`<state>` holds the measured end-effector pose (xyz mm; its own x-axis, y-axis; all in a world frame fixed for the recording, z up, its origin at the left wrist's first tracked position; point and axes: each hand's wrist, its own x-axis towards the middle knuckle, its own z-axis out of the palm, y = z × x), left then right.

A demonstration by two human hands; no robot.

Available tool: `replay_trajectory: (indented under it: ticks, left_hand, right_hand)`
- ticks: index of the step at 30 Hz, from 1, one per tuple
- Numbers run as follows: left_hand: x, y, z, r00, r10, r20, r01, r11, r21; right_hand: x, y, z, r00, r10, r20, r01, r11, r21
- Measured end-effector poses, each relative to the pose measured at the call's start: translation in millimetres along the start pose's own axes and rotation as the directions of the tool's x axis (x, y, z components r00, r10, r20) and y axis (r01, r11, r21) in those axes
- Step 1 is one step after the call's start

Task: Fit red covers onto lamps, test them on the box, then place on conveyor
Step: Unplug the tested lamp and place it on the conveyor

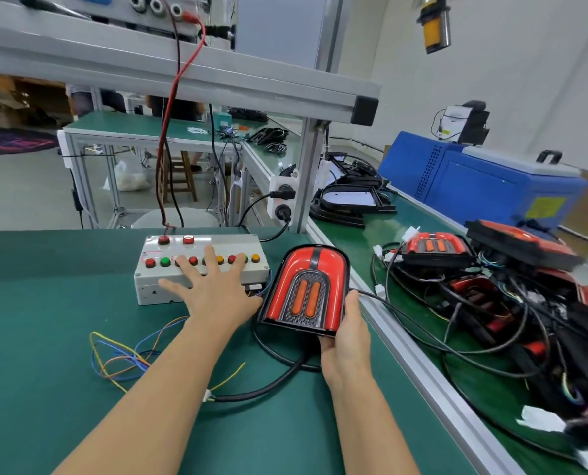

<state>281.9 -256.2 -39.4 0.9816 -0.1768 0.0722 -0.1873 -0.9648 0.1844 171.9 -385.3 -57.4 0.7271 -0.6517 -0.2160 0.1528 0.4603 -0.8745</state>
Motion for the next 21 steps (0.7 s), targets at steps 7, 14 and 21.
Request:
replay_trajectory:
  ticks: [7,14,21]
  left_hand:
    - [-0.4,-0.7,1.4,1.000,0.004,0.001,-0.004,1.000,-0.003]
    - [0.6,1.0,-0.7,1.000,0.020,-0.001,-0.020,1.000,-0.022]
    - [-0.2,0.0,-0.7,1.000,0.024,-0.007,-0.025,0.999,-0.032]
  right_hand:
    - [0.8,1.4,1.4,1.000,-0.008,0.006,0.008,0.999,0.044]
    - [-1.8,0.4,1.2,1.000,-0.027,-0.003,0.027,0.997,0.072]
    - [-2.5,0.1,0.5,0.999,-0.042,-0.007,0.043,0.995,0.092]
